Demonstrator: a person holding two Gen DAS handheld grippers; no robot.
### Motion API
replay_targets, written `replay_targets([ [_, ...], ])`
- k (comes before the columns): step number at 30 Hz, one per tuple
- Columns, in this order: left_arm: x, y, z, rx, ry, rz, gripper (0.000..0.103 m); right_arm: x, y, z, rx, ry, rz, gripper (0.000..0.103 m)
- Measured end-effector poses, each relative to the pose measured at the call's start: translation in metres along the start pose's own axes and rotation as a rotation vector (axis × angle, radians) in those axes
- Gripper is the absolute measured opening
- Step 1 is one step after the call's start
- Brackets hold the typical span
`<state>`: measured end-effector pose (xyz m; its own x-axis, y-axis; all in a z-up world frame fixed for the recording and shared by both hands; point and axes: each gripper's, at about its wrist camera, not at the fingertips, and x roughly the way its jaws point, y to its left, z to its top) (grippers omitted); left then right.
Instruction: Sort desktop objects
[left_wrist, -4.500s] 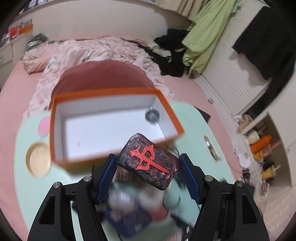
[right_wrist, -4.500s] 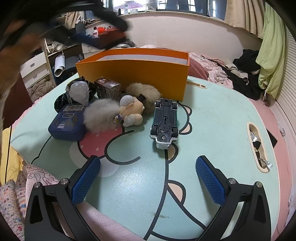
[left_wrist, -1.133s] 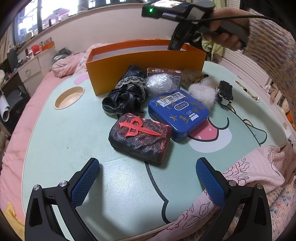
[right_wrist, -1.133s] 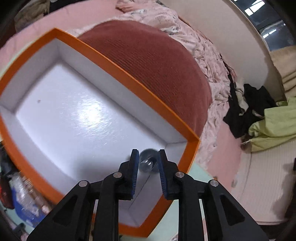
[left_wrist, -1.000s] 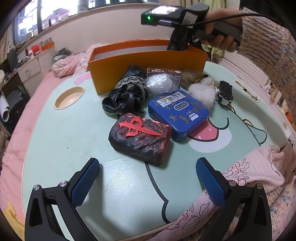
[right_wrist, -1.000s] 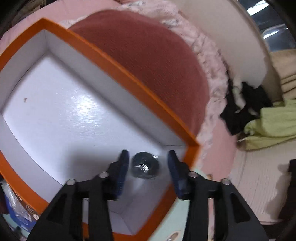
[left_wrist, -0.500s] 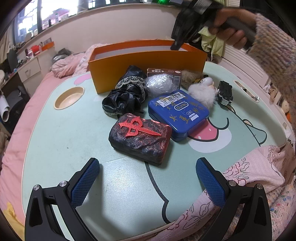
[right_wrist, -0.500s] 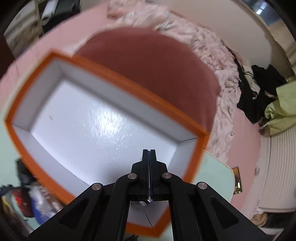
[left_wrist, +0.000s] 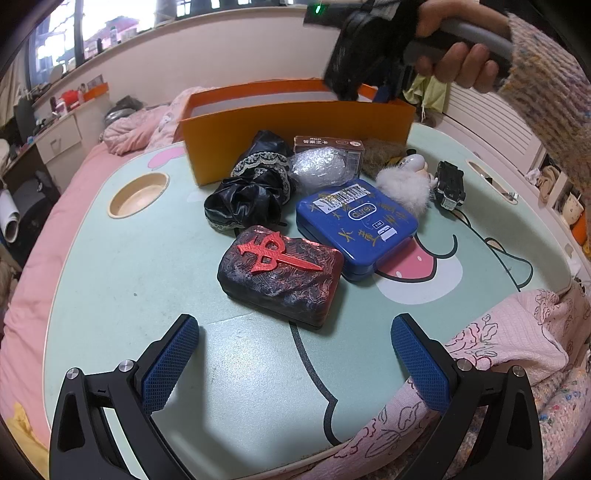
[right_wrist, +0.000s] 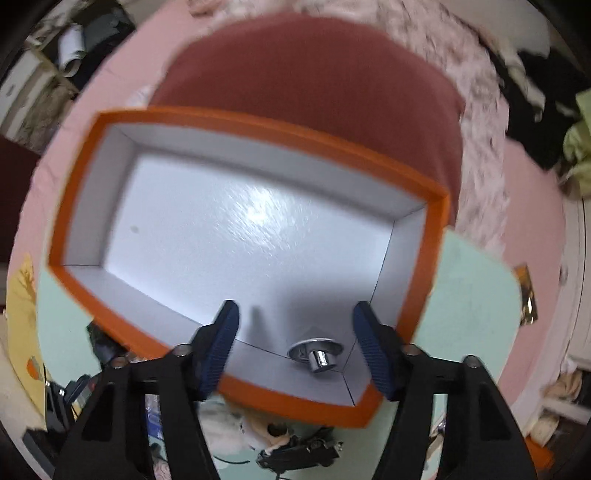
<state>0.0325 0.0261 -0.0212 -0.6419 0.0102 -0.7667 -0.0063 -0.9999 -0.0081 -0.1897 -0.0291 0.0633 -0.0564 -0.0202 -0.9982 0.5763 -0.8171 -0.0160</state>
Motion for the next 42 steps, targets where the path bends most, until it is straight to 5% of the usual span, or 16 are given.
replay_targets([
  [3, 0.0, 0.0, 0.0, 0.0, -0.001, 0.001, 0.103, 0.016, 0.01, -0.004, -0.008, 0.056, -0.11, 0.038],
  [5, 0.001, 0.0, 0.0, -0.003, 0.0, -0.002, 0.103, 0.013, 0.011, -0.006, 0.004, 0.06, -0.042, 0.003],
  [6, 0.0, -0.001, 0.0, -0.002, 0.0, -0.002, 0.103, 0.013, 0.012, -0.007, 0.01, 0.071, -0.013, 0.0],
  [9, 0.001, -0.002, 0.0, -0.002, -0.001, -0.001, 0.103, 0.007, 0.016, -0.012, -0.013, 0.029, -0.076, 0.0],
  [15, 0.001, -0.002, 0.0, -0.002, -0.001, 0.0, 0.103, -0.03, 0.008, -0.023, 0.033, -0.032, 0.01, 0.0],
  [17, 0.0, -0.002, 0.0, -0.002, -0.002, -0.001, 0.103, -0.046, 0.01, -0.026, 0.032, -0.034, 0.013, 0.012],
  [19, 0.0, -0.002, 0.0, -0.002, -0.002, -0.001, 0.103, -0.056, 0.017, -0.028, 0.019, -0.031, -0.006, 0.037],
  [21, 0.0, -0.002, 0.0, -0.002, -0.002, -0.001, 0.103, -0.053, 0.025, -0.027, 0.019, -0.01, -0.025, 0.039],
  [29, 0.0, -0.003, 0.001, 0.001, -0.005, 0.004, 0.103, 0.004, 0.012, -0.022, 0.103, 0.164, -0.119, 0.033],
  [37, 0.001, -0.003, 0.0, -0.007, -0.005, 0.002, 0.103, -0.004, 0.022, -0.027, 0.098, 0.084, -0.114, 0.027],
  [38, 0.001, -0.003, 0.0, -0.007, -0.005, 0.002, 0.103, -0.007, 0.024, -0.029, 0.09, 0.062, -0.123, 0.024],
  [39, 0.001, -0.003, 0.0, -0.007, -0.005, 0.002, 0.103, -0.012, 0.027, -0.031, 0.086, 0.036, -0.123, 0.001],
  [42, 0.001, -0.003, 0.0, -0.007, -0.005, 0.002, 0.103, -0.031, 0.026, -0.035, 0.087, -0.057, -0.084, 0.0],
])
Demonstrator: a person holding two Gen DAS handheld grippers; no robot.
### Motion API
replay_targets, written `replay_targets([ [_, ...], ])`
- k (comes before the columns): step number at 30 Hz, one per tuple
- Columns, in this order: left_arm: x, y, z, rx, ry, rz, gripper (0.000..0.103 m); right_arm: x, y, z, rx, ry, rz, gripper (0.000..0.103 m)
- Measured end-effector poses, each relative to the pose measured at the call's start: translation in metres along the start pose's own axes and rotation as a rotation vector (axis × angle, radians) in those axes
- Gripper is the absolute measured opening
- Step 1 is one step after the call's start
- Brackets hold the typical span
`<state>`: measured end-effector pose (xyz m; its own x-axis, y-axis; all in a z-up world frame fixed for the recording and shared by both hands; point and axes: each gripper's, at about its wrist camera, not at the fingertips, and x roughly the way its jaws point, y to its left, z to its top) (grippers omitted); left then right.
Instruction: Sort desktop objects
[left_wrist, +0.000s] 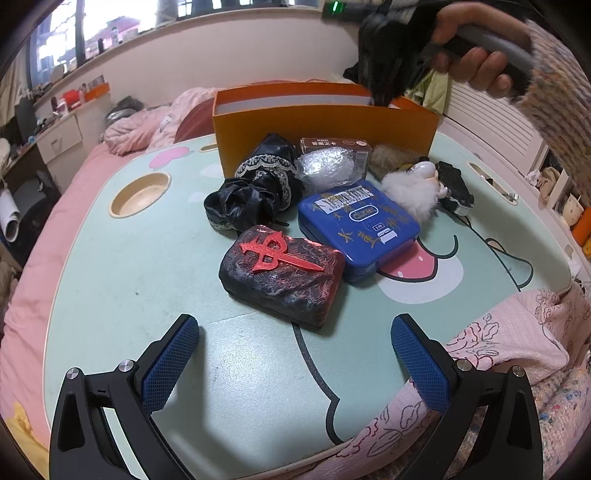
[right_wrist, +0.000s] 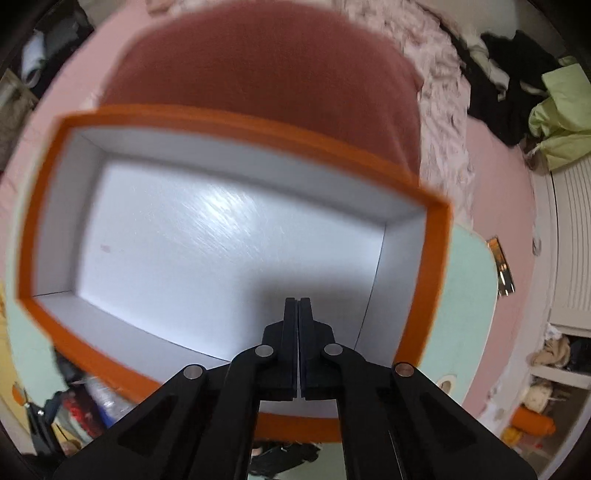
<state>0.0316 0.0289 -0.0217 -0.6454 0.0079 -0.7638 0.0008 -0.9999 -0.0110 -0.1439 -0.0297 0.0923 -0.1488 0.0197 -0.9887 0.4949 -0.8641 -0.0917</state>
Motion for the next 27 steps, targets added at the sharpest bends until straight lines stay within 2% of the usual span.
replay_targets([
  [4, 0.0, 0.001, 0.0, 0.0, 0.0, 0.0, 0.103, -0.045, -0.006, -0.018, 0.005, -0.136, 0.097, 0.0],
  [6, 0.0, 0.001, 0.0, 0.0, 0.0, 0.0, 0.103, -0.057, -0.007, -0.024, 0.002, -0.153, 0.098, 0.0],
  [8, 0.0, 0.001, 0.0, 0.001, 0.0, 0.0, 0.103, -0.052, -0.01, -0.022, -0.006, -0.116, 0.106, 0.002],
  [10, 0.0, 0.001, 0.0, 0.001, 0.0, -0.001, 0.103, -0.027, -0.023, -0.008, -0.027, -0.023, 0.117, 0.022],
  [15, 0.0, 0.001, 0.0, 0.001, 0.0, -0.001, 0.103, 0.002, -0.02, 0.003, -0.021, 0.102, 0.064, 0.046],
  [18, 0.0, 0.001, 0.0, 0.001, 0.0, 0.0, 0.103, 0.026, -0.022, 0.007, 0.013, 0.179, 0.066, 0.047],
  [19, 0.0, 0.001, 0.0, 0.003, -0.002, 0.003, 0.103, 0.037, -0.02, 0.006, 0.011, 0.216, 0.074, 0.041],
  [21, 0.0, 0.001, 0.0, -0.002, -0.001, 0.001, 0.103, 0.039, -0.016, 0.005, -0.001, 0.214, 0.12, 0.032],
  [22, 0.0, 0.001, 0.0, -0.004, 0.0, 0.001, 0.103, 0.039, -0.015, 0.005, 0.003, 0.212, 0.131, 0.03],
  [27, 0.0, 0.001, 0.0, -0.005, 0.0, 0.001, 0.103, 0.035, -0.013, 0.003, 0.004, 0.165, 0.129, 0.03],
])
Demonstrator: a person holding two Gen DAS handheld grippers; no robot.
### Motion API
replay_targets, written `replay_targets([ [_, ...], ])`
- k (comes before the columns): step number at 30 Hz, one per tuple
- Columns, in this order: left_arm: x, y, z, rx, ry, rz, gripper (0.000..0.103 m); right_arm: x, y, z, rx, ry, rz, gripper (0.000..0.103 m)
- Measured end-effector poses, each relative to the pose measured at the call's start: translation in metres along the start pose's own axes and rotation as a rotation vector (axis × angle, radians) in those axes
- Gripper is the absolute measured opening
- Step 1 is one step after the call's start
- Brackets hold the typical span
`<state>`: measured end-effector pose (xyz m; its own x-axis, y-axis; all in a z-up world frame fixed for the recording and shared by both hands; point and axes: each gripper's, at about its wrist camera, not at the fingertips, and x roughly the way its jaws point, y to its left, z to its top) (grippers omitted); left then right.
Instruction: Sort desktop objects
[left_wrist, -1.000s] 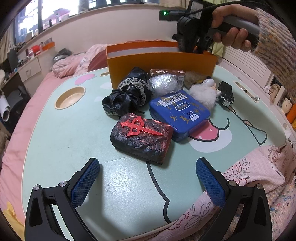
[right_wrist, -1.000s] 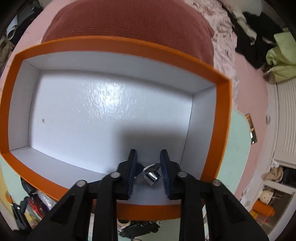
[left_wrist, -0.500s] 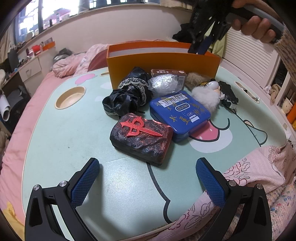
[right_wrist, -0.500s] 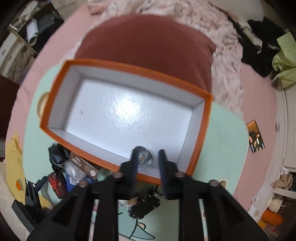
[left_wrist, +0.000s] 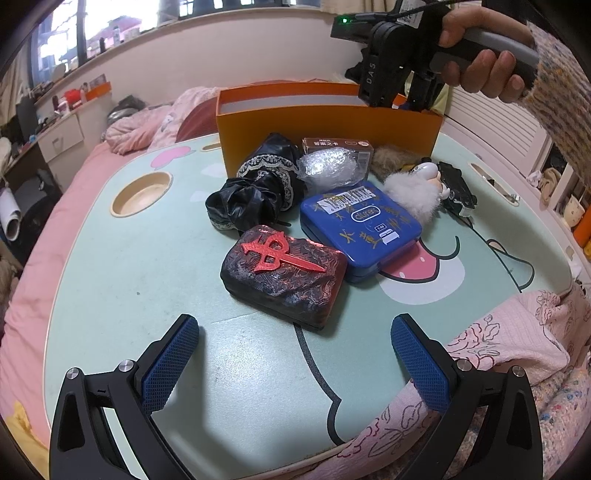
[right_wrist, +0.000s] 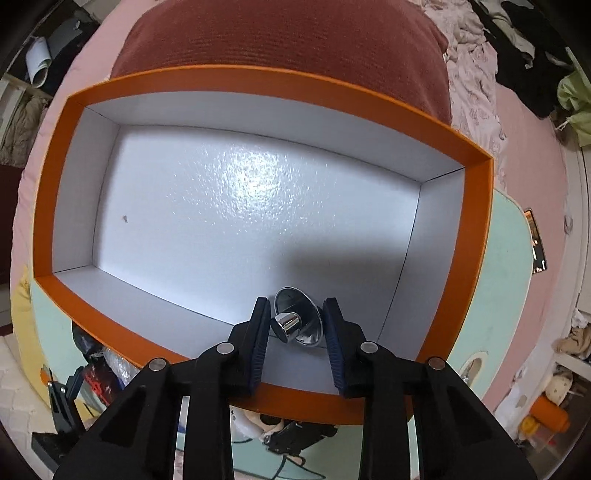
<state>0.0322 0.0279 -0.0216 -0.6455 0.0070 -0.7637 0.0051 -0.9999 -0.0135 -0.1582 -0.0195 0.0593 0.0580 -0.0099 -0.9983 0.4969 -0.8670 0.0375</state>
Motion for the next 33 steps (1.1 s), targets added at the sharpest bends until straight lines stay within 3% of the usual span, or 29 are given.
replay_targets([
  [3, 0.0, 0.0, 0.0, 0.0, 0.0, 0.0, 0.103, -0.014, 0.001, -0.003, -0.001, -0.078, -0.041, 0.03],
  [6, 0.0, 0.0, 0.0, 0.0, 0.0, 0.0, 0.103, -0.047, -0.002, -0.011, 0.013, -0.195, 0.013, 0.03],
  [8, 0.0, 0.0, 0.0, 0.0, 0.0, 0.0, 0.103, -0.077, -0.003, -0.031, -0.005, -0.281, 0.044, 0.03],
  [12, 0.0, 0.0, 0.0, -0.001, 0.0, 0.001, 0.103, -0.099, 0.01, -0.071, -0.052, -0.362, 0.082, 0.03],
  [16, 0.0, 0.002, 0.0, -0.003, 0.001, 0.003, 0.103, -0.082, 0.03, -0.107, -0.117, -0.381, 0.138, 0.03],
  [21, 0.0, 0.002, 0.001, -0.003, 0.001, 0.001, 0.103, -0.042, 0.041, -0.11, -0.137, -0.388, 0.159, 0.031],
  [25, 0.0, 0.002, 0.001, -0.003, 0.001, 0.002, 0.103, -0.035, 0.032, -0.104, -0.078, -0.553, 0.175, 0.031],
  [26, 0.0, 0.002, 0.001, -0.002, 0.001, 0.003, 0.103, -0.036, 0.03, -0.104, -0.057, -0.598, 0.157, 0.033],
  [28, 0.0, 0.002, 0.001, -0.002, 0.001, 0.003, 0.103, -0.041, 0.025, -0.117, -0.02, -0.706, 0.149, 0.05],
  [30, -0.001, 0.003, 0.001, -0.002, 0.001, 0.002, 0.103, -0.044, 0.02, -0.133, 0.011, -0.787, 0.154, 0.061],
  [33, -0.001, 0.003, 0.001, -0.002, 0.001, 0.002, 0.103, -0.04, 0.021, -0.16, 0.011, -0.866, 0.129, 0.062],
])
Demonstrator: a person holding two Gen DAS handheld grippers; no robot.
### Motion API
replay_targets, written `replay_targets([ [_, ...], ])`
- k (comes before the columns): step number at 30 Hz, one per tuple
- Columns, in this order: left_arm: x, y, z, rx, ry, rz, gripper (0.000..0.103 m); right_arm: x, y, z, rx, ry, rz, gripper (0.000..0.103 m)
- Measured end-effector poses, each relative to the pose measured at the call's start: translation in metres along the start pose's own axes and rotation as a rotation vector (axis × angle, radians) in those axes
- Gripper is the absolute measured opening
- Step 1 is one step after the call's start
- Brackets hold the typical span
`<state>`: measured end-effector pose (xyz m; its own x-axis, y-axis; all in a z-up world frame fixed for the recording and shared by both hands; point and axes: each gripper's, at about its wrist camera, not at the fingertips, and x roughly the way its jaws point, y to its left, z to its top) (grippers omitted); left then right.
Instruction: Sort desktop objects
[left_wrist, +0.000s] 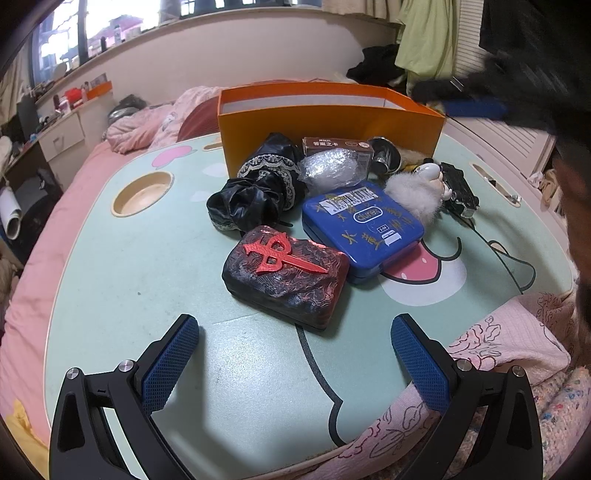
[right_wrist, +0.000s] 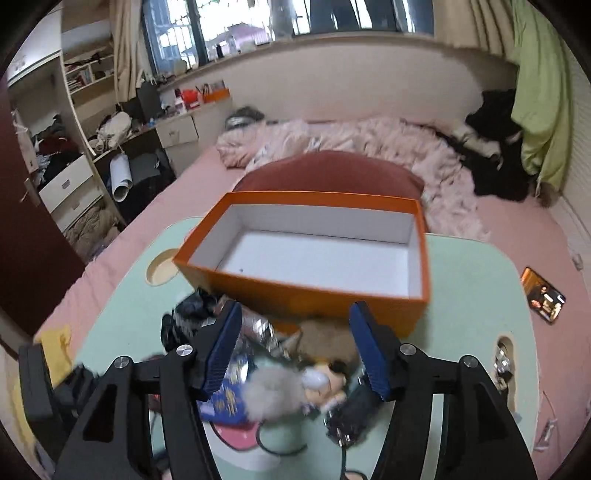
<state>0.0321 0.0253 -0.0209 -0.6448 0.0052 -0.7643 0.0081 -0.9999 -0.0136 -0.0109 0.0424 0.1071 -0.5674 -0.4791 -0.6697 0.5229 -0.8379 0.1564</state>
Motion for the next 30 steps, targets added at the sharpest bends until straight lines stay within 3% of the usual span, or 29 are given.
replay_targets([
  [6, -0.001, 0.001, 0.0, -0.002, 0.0, 0.001, 0.103, -0.031, 0.009, -0.065, -0.099, -0.095, -0.078, 0.065],
  [10, -0.001, 0.001, -0.001, -0.002, 0.001, 0.002, 0.103, -0.028, 0.01, -0.093, -0.128, -0.085, -0.126, 0.067],
  [14, -0.001, 0.002, -0.001, -0.002, 0.001, 0.002, 0.103, -0.016, 0.005, -0.098, -0.144, -0.032, -0.139, 0.067],
  [17, -0.001, 0.002, -0.001, -0.004, -0.001, 0.005, 0.103, 0.005, 0.001, -0.105, -0.135, 0.057, -0.124, 0.071],
  [19, -0.002, 0.002, -0.002, -0.007, -0.003, 0.007, 0.103, 0.005, -0.007, -0.104, -0.106, 0.058, -0.107, 0.088],
  [24, -0.002, 0.002, -0.003, -0.008, -0.003, 0.008, 0.103, 0.007, -0.016, -0.104, -0.099, 0.056, -0.108, 0.102],
  [30, -0.002, 0.002, -0.003, -0.008, -0.002, 0.009, 0.103, 0.009, -0.017, -0.104, -0.106, 0.059, -0.102, 0.102],
])
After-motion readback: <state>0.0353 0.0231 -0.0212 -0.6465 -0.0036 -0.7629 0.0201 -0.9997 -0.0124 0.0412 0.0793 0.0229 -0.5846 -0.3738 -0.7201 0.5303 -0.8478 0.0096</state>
